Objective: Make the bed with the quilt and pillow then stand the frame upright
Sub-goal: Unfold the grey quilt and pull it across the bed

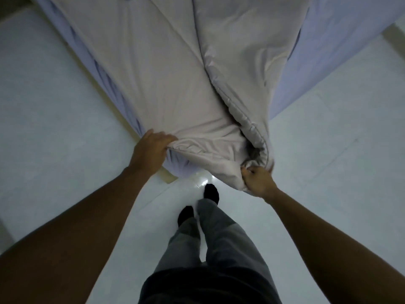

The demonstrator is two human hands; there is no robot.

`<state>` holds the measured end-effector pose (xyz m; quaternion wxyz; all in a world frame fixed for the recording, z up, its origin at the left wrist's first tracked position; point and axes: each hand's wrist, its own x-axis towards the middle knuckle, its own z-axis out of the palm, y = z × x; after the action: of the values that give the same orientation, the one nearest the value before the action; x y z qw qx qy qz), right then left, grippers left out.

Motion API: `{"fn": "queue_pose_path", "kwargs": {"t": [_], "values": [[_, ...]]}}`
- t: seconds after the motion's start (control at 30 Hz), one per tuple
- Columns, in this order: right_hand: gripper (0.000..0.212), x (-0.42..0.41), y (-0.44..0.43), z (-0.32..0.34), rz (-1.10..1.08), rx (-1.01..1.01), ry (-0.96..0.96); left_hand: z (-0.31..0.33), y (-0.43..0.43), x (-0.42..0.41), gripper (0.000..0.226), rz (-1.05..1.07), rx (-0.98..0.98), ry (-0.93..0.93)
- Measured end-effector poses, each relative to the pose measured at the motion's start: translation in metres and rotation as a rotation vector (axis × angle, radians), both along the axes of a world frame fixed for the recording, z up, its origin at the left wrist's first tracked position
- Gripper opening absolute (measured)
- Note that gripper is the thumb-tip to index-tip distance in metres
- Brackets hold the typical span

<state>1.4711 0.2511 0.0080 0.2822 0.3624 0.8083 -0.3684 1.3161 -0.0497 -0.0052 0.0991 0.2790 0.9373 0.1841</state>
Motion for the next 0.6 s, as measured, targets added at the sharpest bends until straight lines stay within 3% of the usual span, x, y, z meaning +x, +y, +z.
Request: {"fn": "queue_pose_path", "kwargs": {"t": [0.1,0.17,0.33,0.43,0.5,0.6], "values": [[0.046,0.023,-0.03,-0.006,-0.233,-0.092,0.005,-0.008,-0.016,0.013,0.038,-0.018,-0.024,0.005],[0.047,0.029,-0.042,-0.008,-0.243,-0.111,0.034,-0.007,-0.022,0.023,0.037,-0.021,-0.048,-0.043],[0.038,0.052,-0.054,-0.01,0.044,-0.073,0.101,-0.001,-0.031,0.049,0.035,0.001,-0.08,-0.209],[0.028,0.077,-0.051,-0.01,0.346,-0.218,-0.122,0.0,-0.027,0.068,0.043,-0.001,-0.157,-0.325],[0.024,0.094,-0.045,-0.008,0.336,-0.283,-0.252,0.003,-0.018,0.079,0.047,-0.017,-0.224,-0.39],[0.015,0.111,-0.024,-0.005,0.275,-0.249,-0.12,0.013,0.007,0.089,0.045,-0.027,-0.269,-0.449]]}}
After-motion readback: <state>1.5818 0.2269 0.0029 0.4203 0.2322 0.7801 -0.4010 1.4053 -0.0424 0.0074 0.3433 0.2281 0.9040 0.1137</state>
